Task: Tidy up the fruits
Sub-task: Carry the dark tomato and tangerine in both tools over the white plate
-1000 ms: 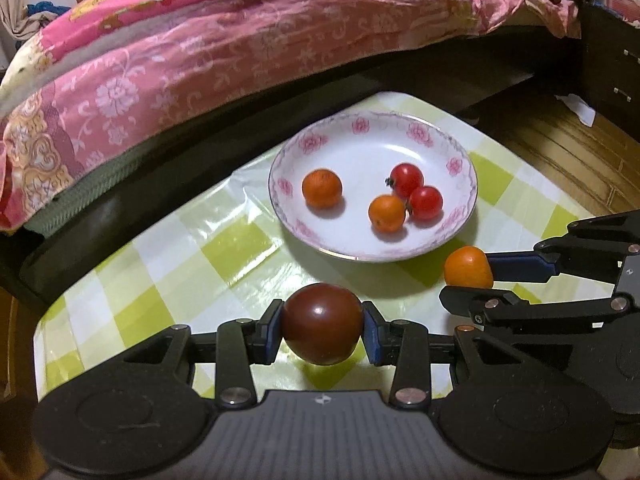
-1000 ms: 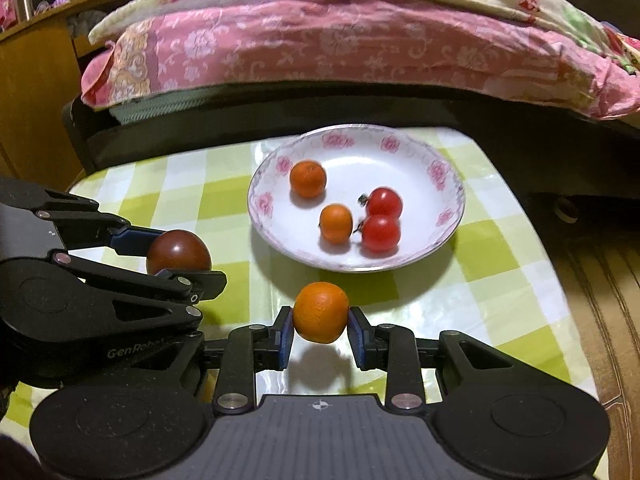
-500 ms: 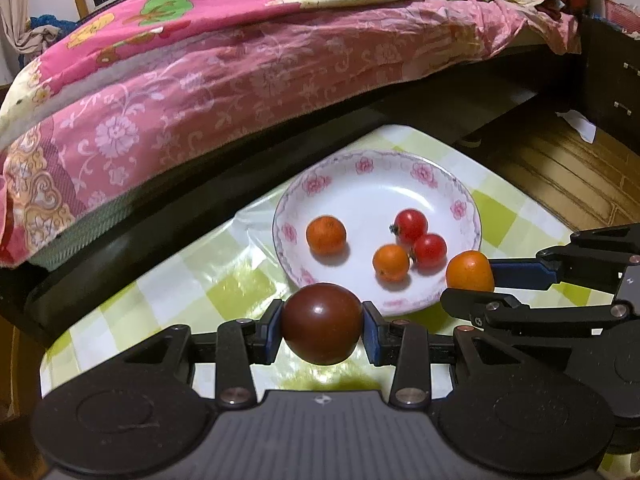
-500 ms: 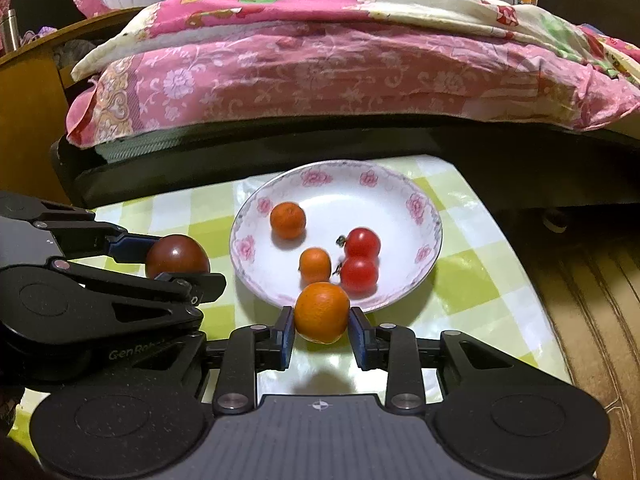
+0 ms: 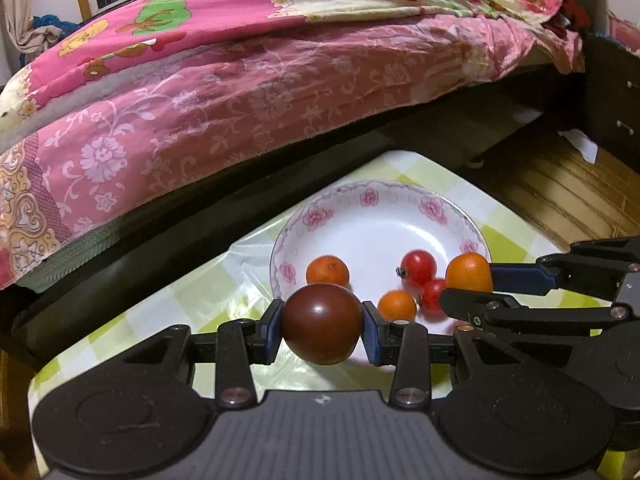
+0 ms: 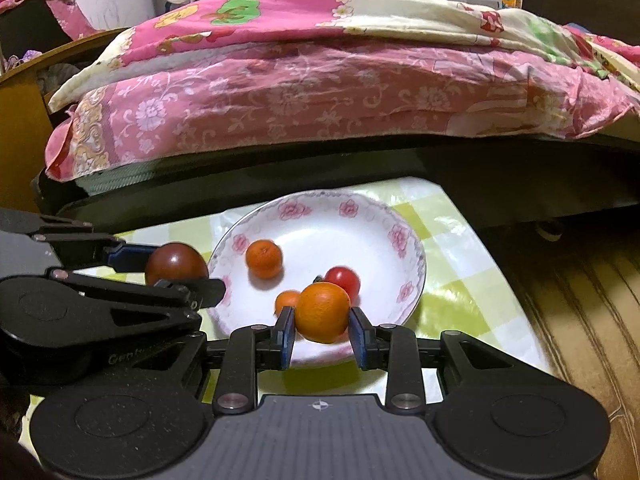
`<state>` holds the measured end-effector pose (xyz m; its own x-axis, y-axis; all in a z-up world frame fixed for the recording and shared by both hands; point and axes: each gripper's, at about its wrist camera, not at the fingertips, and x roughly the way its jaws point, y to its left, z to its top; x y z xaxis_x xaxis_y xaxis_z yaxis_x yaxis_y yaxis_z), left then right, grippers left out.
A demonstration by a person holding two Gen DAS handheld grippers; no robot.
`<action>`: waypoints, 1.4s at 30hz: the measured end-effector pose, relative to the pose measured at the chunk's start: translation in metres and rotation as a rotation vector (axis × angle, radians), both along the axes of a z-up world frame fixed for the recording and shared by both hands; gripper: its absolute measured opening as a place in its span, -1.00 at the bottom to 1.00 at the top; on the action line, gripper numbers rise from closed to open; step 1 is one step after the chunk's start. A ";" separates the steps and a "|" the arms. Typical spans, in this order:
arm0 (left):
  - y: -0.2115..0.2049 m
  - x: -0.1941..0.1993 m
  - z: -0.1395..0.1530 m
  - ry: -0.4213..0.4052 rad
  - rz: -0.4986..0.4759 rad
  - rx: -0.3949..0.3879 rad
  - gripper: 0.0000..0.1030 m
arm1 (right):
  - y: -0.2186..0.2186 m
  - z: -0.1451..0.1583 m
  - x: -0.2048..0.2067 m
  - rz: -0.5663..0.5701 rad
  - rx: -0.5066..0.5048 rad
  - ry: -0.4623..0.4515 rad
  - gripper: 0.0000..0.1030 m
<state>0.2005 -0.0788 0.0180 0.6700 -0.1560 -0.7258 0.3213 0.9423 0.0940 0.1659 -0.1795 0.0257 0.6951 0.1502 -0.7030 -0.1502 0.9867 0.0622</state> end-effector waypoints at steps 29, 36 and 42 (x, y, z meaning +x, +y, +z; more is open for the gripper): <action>-0.002 0.046 -0.033 0.004 -0.044 -0.063 -0.09 | -0.019 -0.029 0.043 -0.044 0.032 -0.057 -0.48; -0.005 0.039 -0.035 -0.025 -0.080 -0.056 -0.09 | -0.024 -0.030 0.056 -0.049 0.030 -0.071 -0.47; -0.012 0.041 -0.035 -0.057 -0.116 -0.056 -0.08 | -0.020 -0.030 0.072 -0.008 0.006 -0.086 -0.47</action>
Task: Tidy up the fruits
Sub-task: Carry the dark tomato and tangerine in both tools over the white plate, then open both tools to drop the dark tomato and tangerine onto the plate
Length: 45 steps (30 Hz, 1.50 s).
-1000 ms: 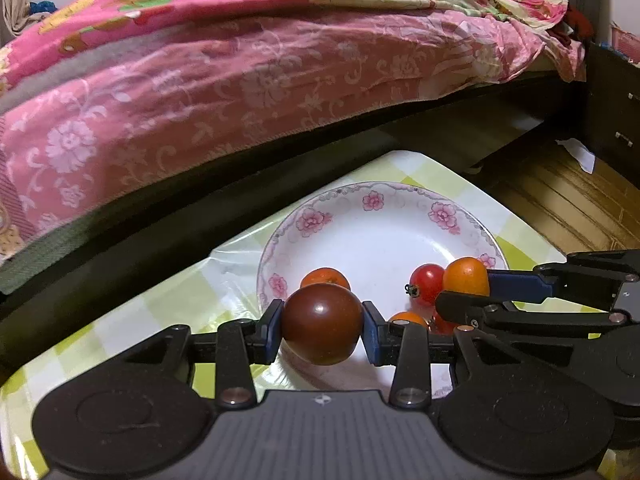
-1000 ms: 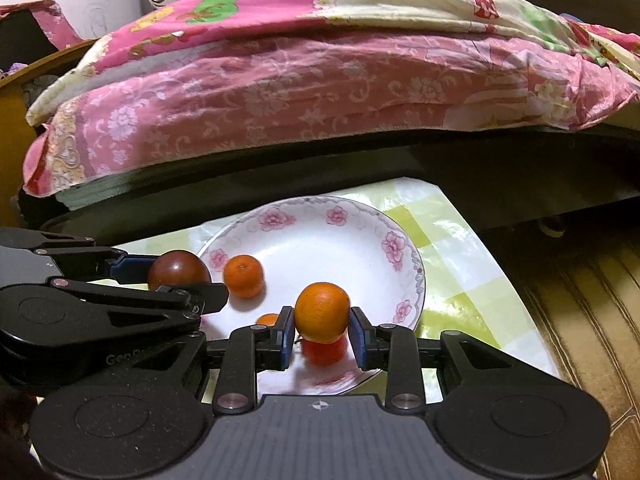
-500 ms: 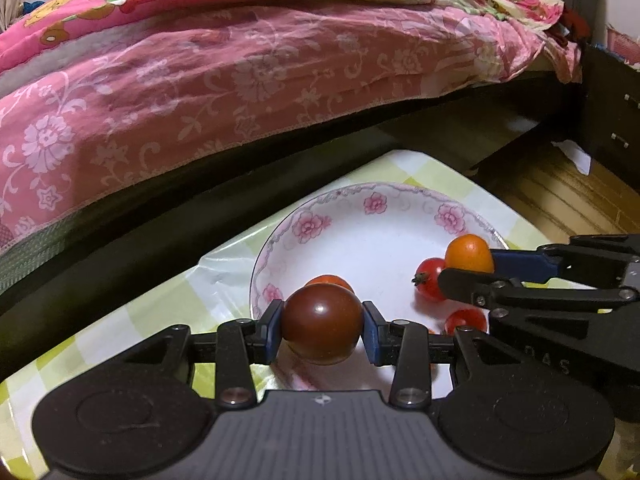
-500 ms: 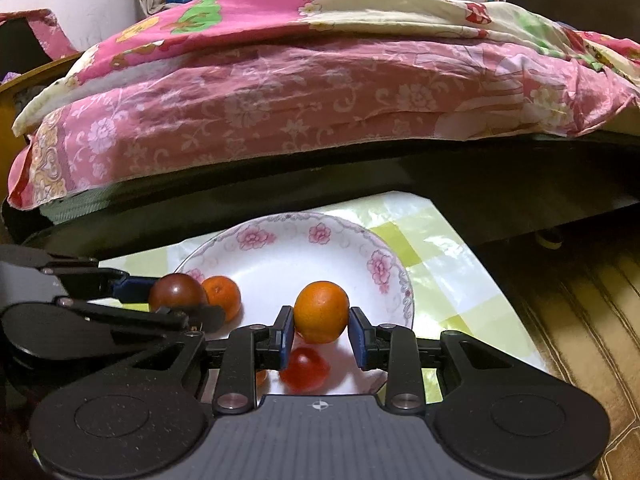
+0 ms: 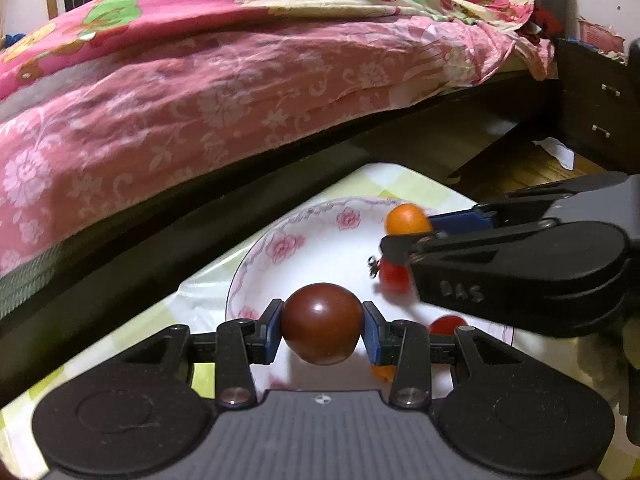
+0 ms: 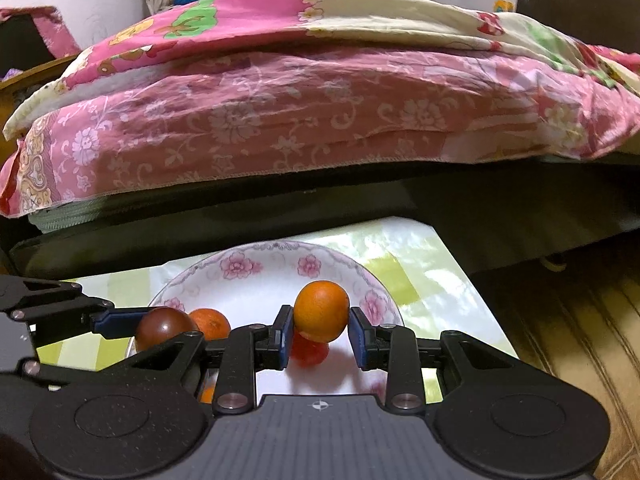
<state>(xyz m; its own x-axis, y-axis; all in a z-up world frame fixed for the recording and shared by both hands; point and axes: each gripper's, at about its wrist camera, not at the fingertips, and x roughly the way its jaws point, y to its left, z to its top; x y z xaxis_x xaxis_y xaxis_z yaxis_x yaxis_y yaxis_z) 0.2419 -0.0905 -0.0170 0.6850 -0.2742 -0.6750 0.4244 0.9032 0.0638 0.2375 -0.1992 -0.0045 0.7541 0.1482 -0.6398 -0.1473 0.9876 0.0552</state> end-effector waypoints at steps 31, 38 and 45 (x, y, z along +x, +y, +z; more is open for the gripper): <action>0.006 -0.014 0.016 -0.035 0.003 0.005 -0.03 | -0.012 0.004 0.000 -0.036 0.080 -0.049 -0.37; 0.026 -0.030 0.041 -0.053 0.049 -0.037 -0.03 | -0.005 0.023 -0.019 -0.024 0.065 -0.081 -0.37; 0.048 -0.064 0.055 -0.047 0.066 -0.063 -0.03 | 0.006 0.039 -0.052 0.006 0.032 -0.085 -0.37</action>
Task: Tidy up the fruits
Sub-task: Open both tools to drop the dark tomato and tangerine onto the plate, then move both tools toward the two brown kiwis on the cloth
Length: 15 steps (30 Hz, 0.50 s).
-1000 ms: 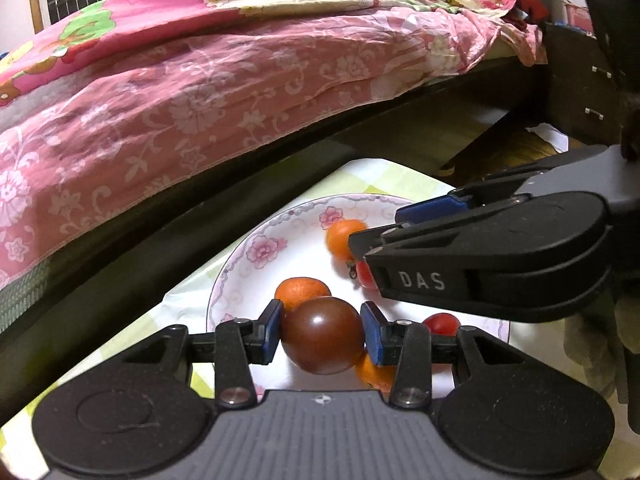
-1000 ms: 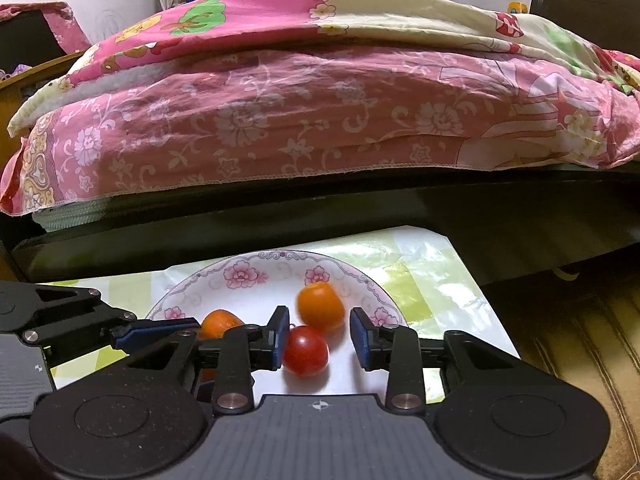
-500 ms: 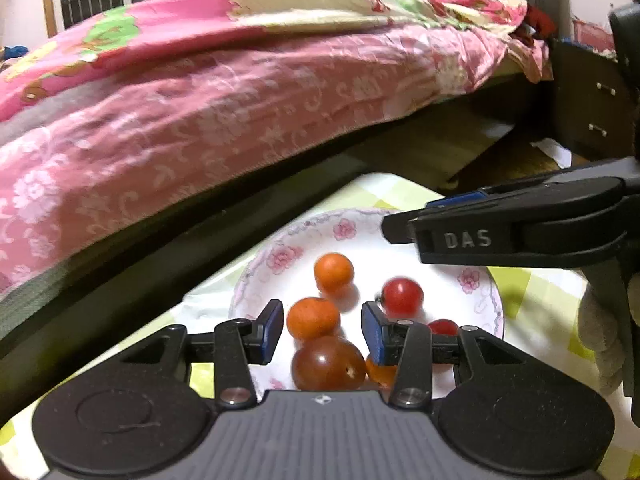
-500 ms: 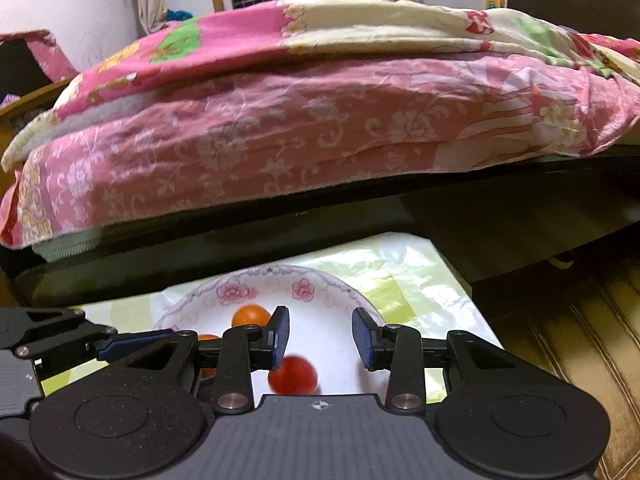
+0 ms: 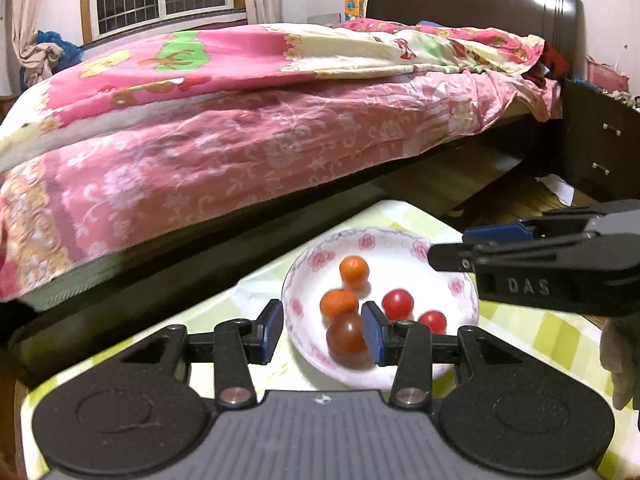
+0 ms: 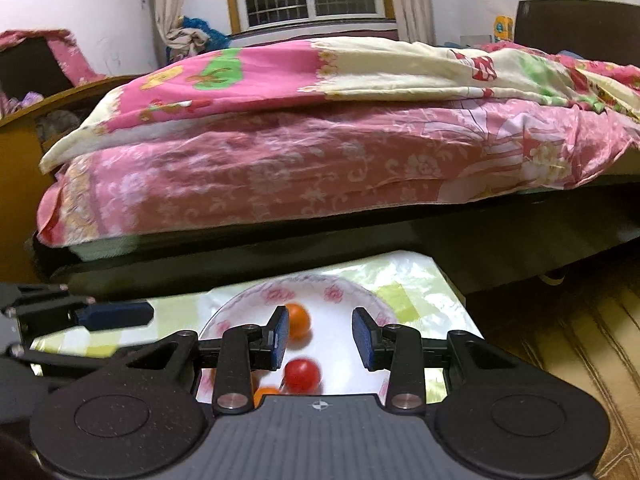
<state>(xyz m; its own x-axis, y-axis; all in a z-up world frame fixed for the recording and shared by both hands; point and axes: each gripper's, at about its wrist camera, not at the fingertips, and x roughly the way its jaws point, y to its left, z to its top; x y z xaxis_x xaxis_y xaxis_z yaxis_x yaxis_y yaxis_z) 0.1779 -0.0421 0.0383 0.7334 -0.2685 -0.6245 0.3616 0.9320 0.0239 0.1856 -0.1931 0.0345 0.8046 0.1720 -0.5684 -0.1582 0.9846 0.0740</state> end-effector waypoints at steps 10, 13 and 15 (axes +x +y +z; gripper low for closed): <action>0.016 -0.038 -0.003 0.046 -0.016 0.010 -0.03 | 0.024 -0.004 -0.058 0.094 -0.090 0.059 -0.37; 0.015 -0.048 -0.003 0.050 -0.028 0.023 -0.03 | 0.031 -0.007 -0.071 0.113 -0.101 0.081 -0.37; 0.016 -0.055 -0.004 0.055 -0.033 0.027 -0.03 | 0.036 -0.009 -0.079 0.129 -0.109 0.091 -0.37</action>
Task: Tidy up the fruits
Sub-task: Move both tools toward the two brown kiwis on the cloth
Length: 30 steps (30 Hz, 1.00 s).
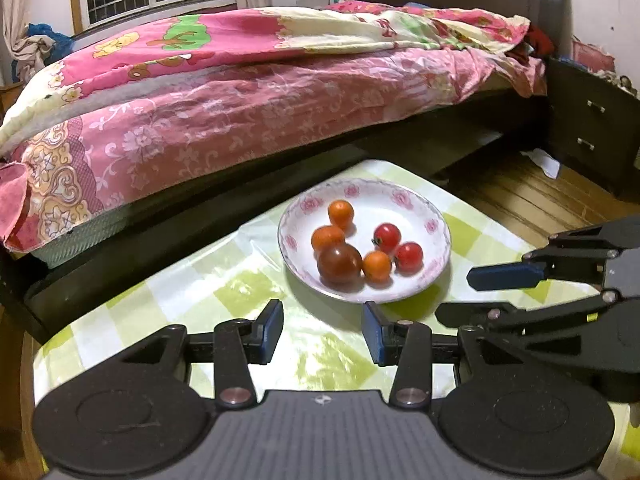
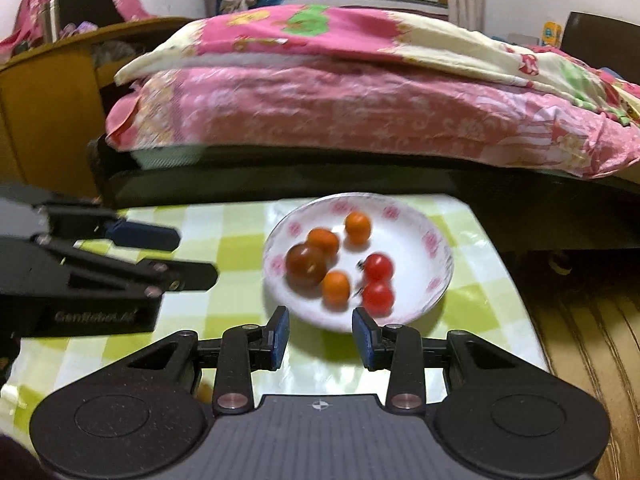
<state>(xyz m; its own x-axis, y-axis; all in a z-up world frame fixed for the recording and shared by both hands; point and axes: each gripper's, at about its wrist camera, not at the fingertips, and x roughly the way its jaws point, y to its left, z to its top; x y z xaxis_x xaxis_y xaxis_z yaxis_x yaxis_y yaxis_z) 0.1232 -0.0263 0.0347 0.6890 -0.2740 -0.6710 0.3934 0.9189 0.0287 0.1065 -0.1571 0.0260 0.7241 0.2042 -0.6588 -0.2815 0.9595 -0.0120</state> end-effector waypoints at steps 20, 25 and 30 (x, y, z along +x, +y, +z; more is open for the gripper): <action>0.017 -0.033 -0.011 0.092 -0.014 0.032 -0.03 | 0.035 -0.033 -0.046 0.134 -0.031 0.125 -0.37; 0.025 -0.026 -0.015 0.111 0.008 0.013 -0.03 | 0.043 -0.041 -0.041 0.166 -0.022 0.137 -0.37; 0.029 -0.022 -0.020 0.124 0.013 0.010 -0.03 | 0.049 -0.050 -0.035 0.177 -0.017 0.150 -0.37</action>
